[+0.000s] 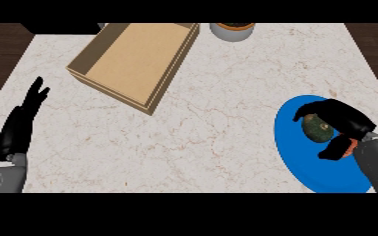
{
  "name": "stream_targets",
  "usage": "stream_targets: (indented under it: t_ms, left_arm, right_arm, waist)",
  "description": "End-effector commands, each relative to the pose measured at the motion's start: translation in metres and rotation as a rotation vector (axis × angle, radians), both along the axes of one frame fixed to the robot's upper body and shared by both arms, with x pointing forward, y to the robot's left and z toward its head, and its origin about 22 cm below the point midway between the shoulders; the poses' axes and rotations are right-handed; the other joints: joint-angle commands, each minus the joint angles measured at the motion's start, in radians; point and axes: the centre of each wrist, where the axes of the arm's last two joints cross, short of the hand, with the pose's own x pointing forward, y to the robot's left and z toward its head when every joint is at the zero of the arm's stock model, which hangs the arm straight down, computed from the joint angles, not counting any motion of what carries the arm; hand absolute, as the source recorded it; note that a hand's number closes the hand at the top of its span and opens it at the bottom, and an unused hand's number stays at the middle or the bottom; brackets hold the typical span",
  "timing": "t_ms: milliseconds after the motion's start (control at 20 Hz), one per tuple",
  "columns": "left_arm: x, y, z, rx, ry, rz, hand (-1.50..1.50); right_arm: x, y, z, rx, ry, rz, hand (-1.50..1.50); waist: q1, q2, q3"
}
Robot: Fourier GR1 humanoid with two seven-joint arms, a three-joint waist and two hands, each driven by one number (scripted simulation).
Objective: Pick the squash from the plate and place it in the cardboard box
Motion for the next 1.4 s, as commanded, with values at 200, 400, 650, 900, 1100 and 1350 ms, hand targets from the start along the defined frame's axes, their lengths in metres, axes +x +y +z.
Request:
stream_targets:
  t_ms: [200, 400, 650, 900, 1100, 1350]
  left_arm:
    - [0.004, 0.007, 0.01, 0.007, -0.016, 0.002, 0.0]
    - [0.019, -0.017, 0.024, -0.003, -0.028, -0.063, 0.0]
    - [0.017, -0.012, 0.009, 0.001, -0.03, -0.077, 0.0]
    - [0.012, -0.01, 0.007, 0.001, -0.01, -0.057, 0.0]
    - [0.016, -0.007, 0.012, 0.004, -0.036, -0.06, 0.0]
    - [0.013, -0.02, -0.011, -0.002, -0.021, -0.044, 0.0]
  right_arm:
    - [0.013, 0.0, -0.004, -0.025, -0.204, -0.037, 1.5]
    - [0.074, 0.08, 0.02, -0.017, -0.236, -0.03, 1.5]
    - [0.123, 0.162, 0.073, -0.016, -0.302, -0.051, 1.5]
    - [0.142, 0.154, 0.094, -0.019, -0.454, -0.083, 1.5]
    - [0.149, 0.18, 0.126, 0.16, -0.641, -0.05, 1.5]
    - [0.154, 0.202, 0.142, 0.25, -0.702, 0.082, 1.5]
  waist:
    - [0.004, 0.003, 0.005]
    - [0.042, 0.012, 0.006]
    - [0.076, 0.026, 0.005]
    - [0.055, 0.019, 0.005]
    - [0.054, 0.021, 0.006]
    - [0.031, 0.016, 0.004]
